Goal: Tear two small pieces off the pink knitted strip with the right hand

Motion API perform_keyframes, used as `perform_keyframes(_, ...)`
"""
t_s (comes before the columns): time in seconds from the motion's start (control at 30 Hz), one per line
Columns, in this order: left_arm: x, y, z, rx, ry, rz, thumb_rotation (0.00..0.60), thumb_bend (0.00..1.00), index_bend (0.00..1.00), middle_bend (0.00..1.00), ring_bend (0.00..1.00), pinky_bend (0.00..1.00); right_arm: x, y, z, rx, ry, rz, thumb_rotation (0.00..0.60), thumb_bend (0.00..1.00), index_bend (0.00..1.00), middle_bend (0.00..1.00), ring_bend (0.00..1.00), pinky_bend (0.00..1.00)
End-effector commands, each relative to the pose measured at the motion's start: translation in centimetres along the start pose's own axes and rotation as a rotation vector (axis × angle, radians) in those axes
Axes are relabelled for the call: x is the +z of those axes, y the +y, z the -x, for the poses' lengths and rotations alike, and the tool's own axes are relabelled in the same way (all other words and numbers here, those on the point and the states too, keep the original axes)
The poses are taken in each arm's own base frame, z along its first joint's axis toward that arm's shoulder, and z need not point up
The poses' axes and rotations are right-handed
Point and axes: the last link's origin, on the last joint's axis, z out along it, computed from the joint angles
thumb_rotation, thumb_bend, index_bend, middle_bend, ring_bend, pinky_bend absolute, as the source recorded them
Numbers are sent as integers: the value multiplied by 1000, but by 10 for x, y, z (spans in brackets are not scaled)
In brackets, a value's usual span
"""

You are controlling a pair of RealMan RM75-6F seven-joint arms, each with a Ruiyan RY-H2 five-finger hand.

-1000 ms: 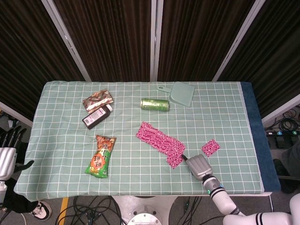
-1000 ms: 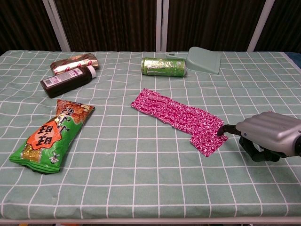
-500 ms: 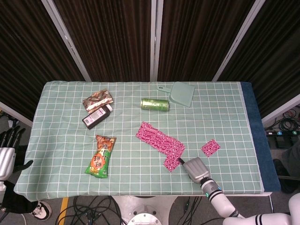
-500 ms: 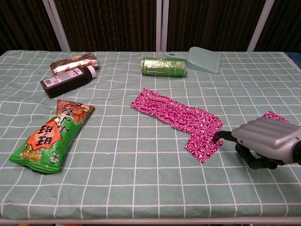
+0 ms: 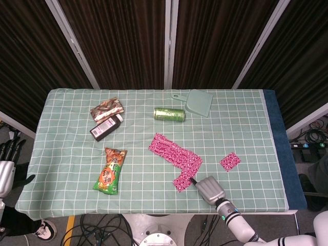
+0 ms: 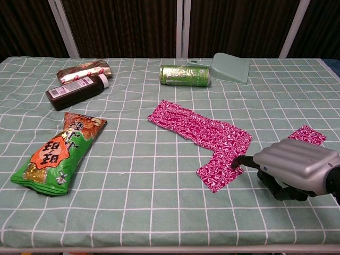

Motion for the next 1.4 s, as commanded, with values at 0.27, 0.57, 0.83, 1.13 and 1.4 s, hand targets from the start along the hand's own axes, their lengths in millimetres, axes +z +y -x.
perform_keyframes(0.27,0,-1,-3,-6,10,2,600,92,55,0,0,91,-3,-15,1,-4,5,-47,600,1000,149,930,887,789)
perform_keyframes(0.57,-1,-5,-8,-8,25,-11,600,92,55,0,0,92,5,-29,-3,-2,9,-82,600,1000,155,930,887,789)
perform_keyframes(0.83,0,-9,-15,-9,36,-19,600,92,55,0,0,92,15,-35,-3,0,6,-87,600,1000,159,930,887,789)
perform_keyframes(1.13,-1,-10,-11,-7,29,-25,600,92,56,0,0,92,15,-27,-19,31,68,-63,600,1000,159,930,887,789)
perform_keyframes(1.4,-1,-7,-11,-6,31,-22,600,92,55,0,0,92,-8,14,-44,106,234,21,600,1000,159,930,887,789)
